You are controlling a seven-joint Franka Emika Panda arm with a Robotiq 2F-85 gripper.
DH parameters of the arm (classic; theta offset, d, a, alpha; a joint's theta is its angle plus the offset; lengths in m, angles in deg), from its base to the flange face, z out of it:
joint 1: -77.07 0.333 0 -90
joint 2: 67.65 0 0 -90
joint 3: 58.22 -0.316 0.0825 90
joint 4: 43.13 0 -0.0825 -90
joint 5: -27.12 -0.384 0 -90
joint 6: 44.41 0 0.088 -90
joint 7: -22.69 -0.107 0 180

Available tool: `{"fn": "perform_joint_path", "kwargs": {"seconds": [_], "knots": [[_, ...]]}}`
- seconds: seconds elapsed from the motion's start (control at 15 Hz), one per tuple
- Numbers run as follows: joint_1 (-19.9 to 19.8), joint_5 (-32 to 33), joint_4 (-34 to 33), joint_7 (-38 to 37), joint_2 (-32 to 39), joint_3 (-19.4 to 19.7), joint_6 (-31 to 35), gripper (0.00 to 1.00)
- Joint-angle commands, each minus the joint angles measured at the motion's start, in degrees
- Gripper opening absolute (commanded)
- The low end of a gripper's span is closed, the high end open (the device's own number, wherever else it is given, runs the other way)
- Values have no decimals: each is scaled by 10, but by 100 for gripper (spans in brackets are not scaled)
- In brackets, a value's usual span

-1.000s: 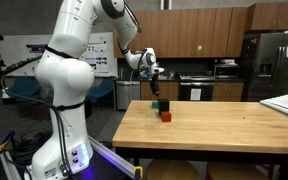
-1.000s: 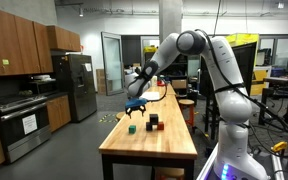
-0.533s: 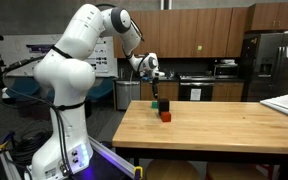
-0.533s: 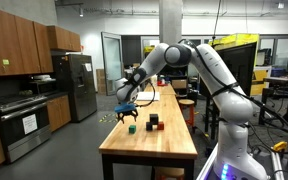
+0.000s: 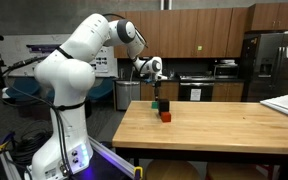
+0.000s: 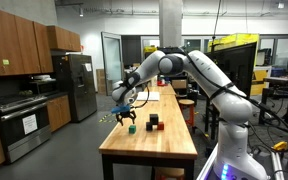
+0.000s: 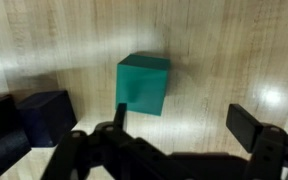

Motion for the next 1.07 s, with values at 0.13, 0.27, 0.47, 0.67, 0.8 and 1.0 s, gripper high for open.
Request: {"fn": "perform_joint_path", "kwargs": {"seconds": [0.13, 0.27, 0.47, 0.67, 0.8, 1.0], "knots": [[-10, -37, -39, -16, 29, 0, -45, 100], [-12, -45, -31, -18, 24, 0, -50, 100], [-14, -52, -19, -21, 17, 1, -52, 100], [-14, -58, -7, -22, 14, -2, -52, 100], [-12, -58, 5, -23, 10, -2, -40, 100], [-15, -66, 22, -19, 0, -6, -15, 100]]}}
